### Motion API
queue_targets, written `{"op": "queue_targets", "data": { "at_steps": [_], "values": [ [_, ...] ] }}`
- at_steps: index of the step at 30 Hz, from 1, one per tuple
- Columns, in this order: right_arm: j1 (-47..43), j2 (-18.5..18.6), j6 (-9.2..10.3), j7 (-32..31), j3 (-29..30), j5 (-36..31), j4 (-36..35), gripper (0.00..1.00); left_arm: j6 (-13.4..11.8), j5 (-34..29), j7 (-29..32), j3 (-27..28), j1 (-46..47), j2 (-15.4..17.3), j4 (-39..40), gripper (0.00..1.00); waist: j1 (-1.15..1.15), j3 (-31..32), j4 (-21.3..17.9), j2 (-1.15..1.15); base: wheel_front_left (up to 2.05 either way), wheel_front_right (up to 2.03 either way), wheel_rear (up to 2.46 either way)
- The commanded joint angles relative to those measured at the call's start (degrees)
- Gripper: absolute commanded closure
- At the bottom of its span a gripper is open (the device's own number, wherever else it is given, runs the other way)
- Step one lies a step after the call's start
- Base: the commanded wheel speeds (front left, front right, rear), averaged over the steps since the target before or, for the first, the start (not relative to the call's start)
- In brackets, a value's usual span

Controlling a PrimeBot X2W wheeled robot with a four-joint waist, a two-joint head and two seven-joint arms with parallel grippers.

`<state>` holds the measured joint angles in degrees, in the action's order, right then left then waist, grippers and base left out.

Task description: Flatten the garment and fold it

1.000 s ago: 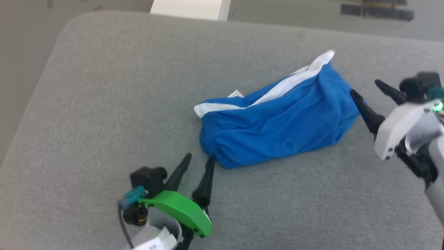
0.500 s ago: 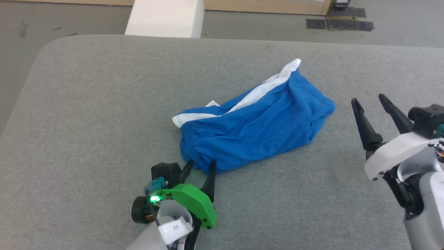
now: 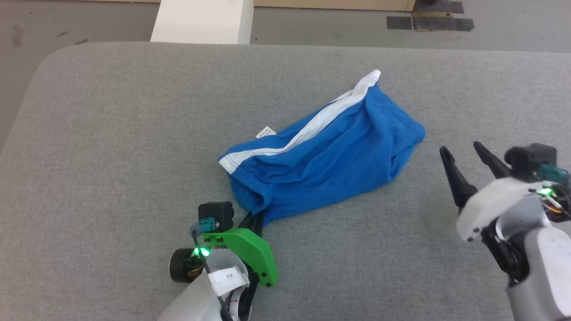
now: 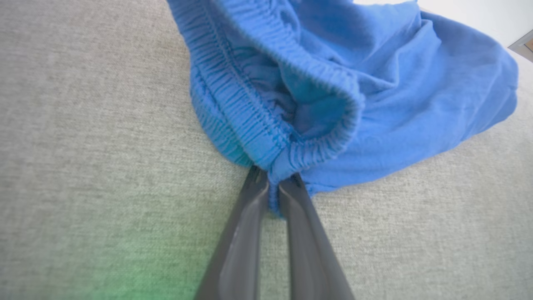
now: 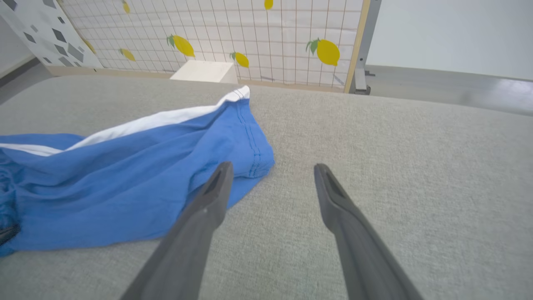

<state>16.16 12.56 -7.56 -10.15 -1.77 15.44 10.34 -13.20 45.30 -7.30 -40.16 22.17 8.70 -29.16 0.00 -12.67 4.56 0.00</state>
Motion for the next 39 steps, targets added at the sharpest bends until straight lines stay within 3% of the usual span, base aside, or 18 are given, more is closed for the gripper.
{"op": "queue_targets", "data": {
  "at_steps": [1,16,23,24,25,26,29,39],
  "values": [
    [2.14,-0.81,0.08,-0.27,-0.14,-0.3,1.1,0.0,0.24,0.16,0.79,-0.67,0.13,-0.21,-0.88,1.0,0.0,-0.52,0.43,0.0,0.0,0.0,0.0],
    [20.81,-5.6,0.08,-6.55,4.09,-7.2,27.4,0.0,0.93,-0.9,0.32,-2.14,3.35,-1.45,1.18,1.0,0.0,-5.58,4.41,0.0,0.0,0.0,0.0],
    [23.98,-7.24,0.08,-14.5,5.84,-10.85,35.4,0.0,0.87,-0.77,-0.2,-2.19,3.38,-1.51,1.57,1.0,0.0,-6.46,5.07,0.0,0.0,0.0,0.0],
    [23.99,-7.38,0.08,-15.84,5.62,-10.94,36.01,0.43,0.86,-0.73,-0.25,-2.19,3.32,-1.5,1.63,1.0,0.0,-6.44,5.08,0.0,0.0,0.0,0.0],
    [23.97,-7.54,0.08,-17.2,5.2,-10.83,36.48,0.67,0.84,-0.68,-0.28,-2.2,3.22,-1.45,1.69,1.0,0.0,-6.38,5.07,0.0,0.0,0.0,0.0],
    [23.89,-7.59,0.08,-18.04,4.86,-10.83,36.68,1.0,0.82,-0.65,-0.26,-2.23,3.15,-1.4,1.71,1.0,0.0,-6.31,5.02,0.0,0.0,0.0,0.0],
    [23.55,-7.29,0.08,-17.82,3.87,-10.77,35.57,1.0,0.76,-0.57,-0.34,-2.23,2.9,-1.09,1.67,1.0,0.0,-5.75,4.59,0.0,0.0,0.0,0.0],
    [15.93,-5.32,0.08,-6.58,1.61,-9.58,24.08,1.0,0.57,-2.11,-2.85,-2.56,1.01,2.17,4.07,1.0,0.0,0.36,2.22,0.0,0.0,0.0,0.0]
  ]
}}
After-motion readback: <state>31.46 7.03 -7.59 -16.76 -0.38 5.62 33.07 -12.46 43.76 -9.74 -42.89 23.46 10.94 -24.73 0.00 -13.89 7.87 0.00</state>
